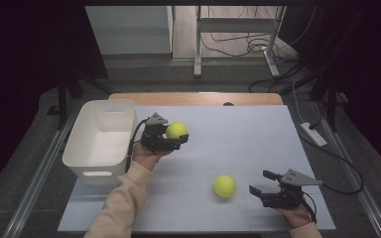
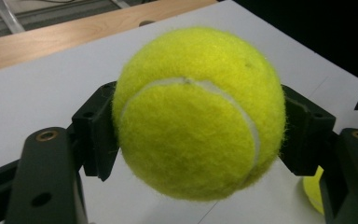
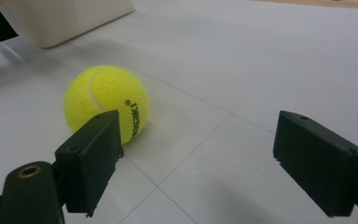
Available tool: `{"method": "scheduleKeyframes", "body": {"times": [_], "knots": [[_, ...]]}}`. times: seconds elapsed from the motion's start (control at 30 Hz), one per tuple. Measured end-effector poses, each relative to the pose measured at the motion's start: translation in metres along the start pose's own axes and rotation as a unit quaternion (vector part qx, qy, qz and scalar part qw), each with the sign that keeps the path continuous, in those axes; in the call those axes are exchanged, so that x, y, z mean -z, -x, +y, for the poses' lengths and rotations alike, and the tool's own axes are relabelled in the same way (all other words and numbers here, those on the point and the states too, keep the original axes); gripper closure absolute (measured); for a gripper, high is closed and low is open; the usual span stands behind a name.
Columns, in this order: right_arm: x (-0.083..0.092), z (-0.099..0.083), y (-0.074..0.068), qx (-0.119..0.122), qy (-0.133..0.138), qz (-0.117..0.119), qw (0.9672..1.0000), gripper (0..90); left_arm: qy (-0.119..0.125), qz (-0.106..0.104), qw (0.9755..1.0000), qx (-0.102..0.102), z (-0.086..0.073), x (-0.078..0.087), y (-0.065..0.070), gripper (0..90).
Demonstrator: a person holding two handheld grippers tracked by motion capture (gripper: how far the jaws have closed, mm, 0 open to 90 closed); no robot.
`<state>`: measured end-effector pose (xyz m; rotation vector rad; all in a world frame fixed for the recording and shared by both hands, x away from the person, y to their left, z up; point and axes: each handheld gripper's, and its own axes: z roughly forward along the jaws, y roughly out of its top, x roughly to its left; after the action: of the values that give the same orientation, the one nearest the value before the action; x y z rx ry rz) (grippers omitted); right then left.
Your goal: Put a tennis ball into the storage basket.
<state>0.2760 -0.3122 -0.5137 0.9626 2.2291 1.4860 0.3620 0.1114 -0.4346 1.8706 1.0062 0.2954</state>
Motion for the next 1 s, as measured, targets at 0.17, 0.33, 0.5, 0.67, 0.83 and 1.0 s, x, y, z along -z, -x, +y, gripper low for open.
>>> {"method": "scheduleKeyframes", "body": {"times": [0.17, 0.33, 0.5, 0.67, 0.83, 1.0], "knots": [[0.000, 0.000, 0.000, 0.001, -0.001, 0.000, 1.0000, 15.2, 0.010, 0.001, 0.9999, -0.004, 0.004, 0.007, 0.002, 27.6], [0.000, 0.000, 0.000, 0.001, -0.001, 0.000, 1.0000, 15.2, 0.021, -0.002, 0.9998, -0.003, 0.007, 0.014, 0.004, 27.7], [0.000, 0.000, 0.000, 0.002, -0.001, 0.000, 1.0000, 15.2, 0.027, -0.002, 0.9996, -0.005, 0.009, 0.018, 0.005, 27.6], [0.000, 0.000, 0.000, 0.001, -0.002, 0.000, 1.0000, 15.1, 0.035, -0.002, 0.9994, -0.007, 0.012, 0.023, 0.007, 27.6], [0.000, 0.000, -0.001, 0.002, -0.002, 0.000, 1.0000, 15.1, 0.044, 0.001, 0.9990, -0.009, 0.015, 0.029, 0.008, 27.6], [0.000, 0.000, -0.001, 0.002, -0.001, -0.001, 1.0000, 15.1, 0.046, 0.003, 0.9989, -0.010, 0.017, 0.033, 0.008, 27.6]]}}
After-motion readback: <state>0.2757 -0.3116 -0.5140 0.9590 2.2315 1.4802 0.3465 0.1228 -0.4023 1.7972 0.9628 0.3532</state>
